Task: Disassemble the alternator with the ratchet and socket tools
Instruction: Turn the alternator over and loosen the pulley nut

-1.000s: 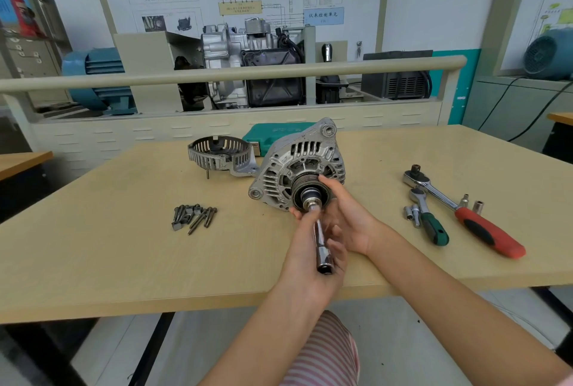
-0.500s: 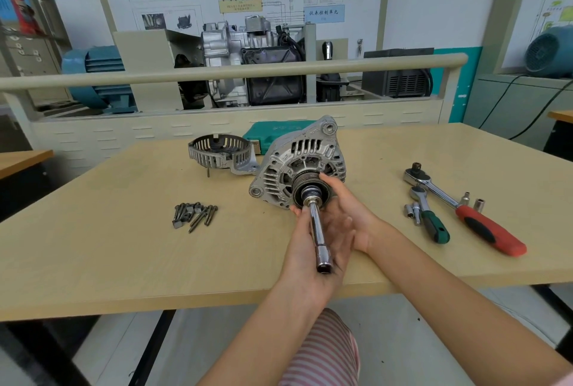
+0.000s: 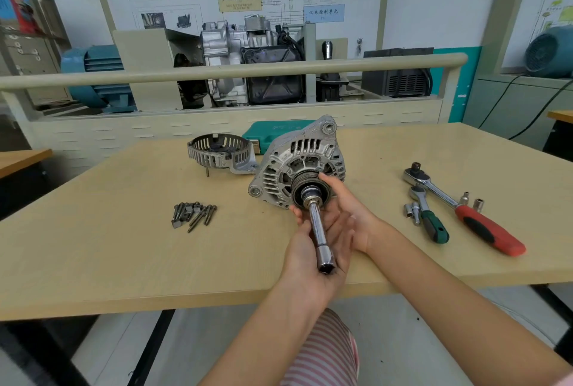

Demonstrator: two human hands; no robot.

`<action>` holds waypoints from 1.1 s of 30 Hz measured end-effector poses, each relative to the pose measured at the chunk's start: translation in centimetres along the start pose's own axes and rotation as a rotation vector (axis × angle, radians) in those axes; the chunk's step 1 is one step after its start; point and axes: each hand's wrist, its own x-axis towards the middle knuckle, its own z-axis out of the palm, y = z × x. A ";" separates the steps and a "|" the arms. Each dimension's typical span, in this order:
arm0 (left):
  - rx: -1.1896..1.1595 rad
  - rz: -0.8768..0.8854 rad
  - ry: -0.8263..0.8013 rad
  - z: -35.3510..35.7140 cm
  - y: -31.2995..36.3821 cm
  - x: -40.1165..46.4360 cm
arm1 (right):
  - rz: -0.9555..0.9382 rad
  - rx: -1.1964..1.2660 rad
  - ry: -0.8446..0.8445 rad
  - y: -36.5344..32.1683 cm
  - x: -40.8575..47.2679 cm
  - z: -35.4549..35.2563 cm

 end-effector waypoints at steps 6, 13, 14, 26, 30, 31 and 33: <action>0.060 0.055 0.016 -1.1 0.2 0.3 | -0.030 0.024 0.017 0.1 -0.5 0.5; 0.016 0.016 -0.004 -0.9 0.4 -0.2 | -0.012 0.026 0.019 0.0 -0.5 0.5; 0.028 -0.010 -0.006 -0.9 0.5 -0.2 | -0.011 0.027 0.012 0.0 -0.5 0.5; 0.039 0.061 0.027 -1.4 0.3 0.2 | -0.053 0.001 0.033 0.0 -0.9 1.0; 0.025 0.067 0.033 -1.5 0.4 0.2 | -0.045 0.008 0.021 0.0 -1.0 1.1; 0.016 0.057 0.034 -1.5 0.5 0.2 | -0.044 0.019 0.014 0.0 -1.0 1.1; 0.009 0.012 0.023 -1.5 0.7 0.2 | -0.045 0.031 0.007 0.1 -0.9 1.1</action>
